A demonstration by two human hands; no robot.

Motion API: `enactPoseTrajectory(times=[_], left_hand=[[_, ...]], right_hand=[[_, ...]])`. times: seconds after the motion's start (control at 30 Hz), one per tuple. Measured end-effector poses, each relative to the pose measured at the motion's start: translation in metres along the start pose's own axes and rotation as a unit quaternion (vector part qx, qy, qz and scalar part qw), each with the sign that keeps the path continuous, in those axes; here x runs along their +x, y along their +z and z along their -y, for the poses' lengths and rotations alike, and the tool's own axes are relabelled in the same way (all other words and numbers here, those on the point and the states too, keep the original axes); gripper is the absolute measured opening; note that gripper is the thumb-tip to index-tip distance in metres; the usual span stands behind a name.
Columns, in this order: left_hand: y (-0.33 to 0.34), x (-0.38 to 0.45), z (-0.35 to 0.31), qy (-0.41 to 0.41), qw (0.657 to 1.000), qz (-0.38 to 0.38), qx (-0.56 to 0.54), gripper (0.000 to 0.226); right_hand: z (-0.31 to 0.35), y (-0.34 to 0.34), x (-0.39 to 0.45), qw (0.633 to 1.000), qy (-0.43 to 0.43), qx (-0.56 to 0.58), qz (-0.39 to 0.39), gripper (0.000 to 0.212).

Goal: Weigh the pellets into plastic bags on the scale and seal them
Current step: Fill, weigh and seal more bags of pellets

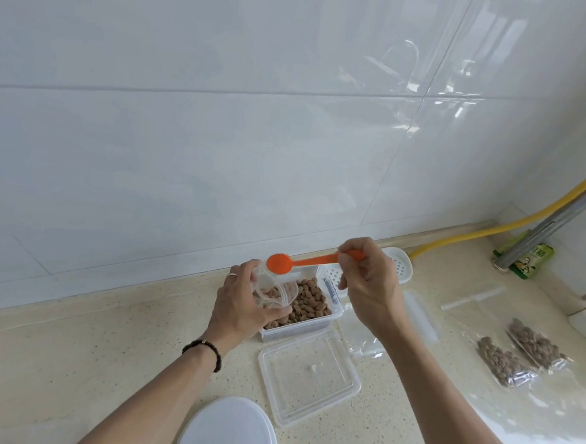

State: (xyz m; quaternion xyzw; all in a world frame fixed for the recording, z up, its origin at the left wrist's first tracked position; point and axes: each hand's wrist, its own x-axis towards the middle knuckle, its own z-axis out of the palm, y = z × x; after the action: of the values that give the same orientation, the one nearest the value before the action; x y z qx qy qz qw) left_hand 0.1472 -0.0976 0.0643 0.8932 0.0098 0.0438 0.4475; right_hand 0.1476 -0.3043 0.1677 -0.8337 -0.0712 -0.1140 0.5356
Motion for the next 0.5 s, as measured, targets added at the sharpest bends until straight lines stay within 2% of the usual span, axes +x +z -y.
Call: enactPoseTrajectory(times=[0.1,0.2,0.37,0.5], left_hand=[[-0.003,-0.005,0.007,0.000,1.000,-0.009,0.027,0.101],[-0.008,-0.010,0.016,0.012,0.997,-0.022,0.069,0.100],[-0.022,-0.014,0.026,0.018,0.993,-0.017,0.113,0.103],[-0.026,-0.016,0.032,0.031,0.990,-0.018,0.134,0.102]], right_hand=[[-0.019,-0.002,0.004,0.996,0.056,0.023,-0.068,0.021],[-0.051,0.003,0.005,0.988,0.115,-0.056,-0.082,0.016],[-0.091,0.029,-0.009,0.973,0.170,-0.153,-0.028,0.013],[-0.098,0.053,-0.013,0.969,0.231,-0.085,0.033,0.012]])
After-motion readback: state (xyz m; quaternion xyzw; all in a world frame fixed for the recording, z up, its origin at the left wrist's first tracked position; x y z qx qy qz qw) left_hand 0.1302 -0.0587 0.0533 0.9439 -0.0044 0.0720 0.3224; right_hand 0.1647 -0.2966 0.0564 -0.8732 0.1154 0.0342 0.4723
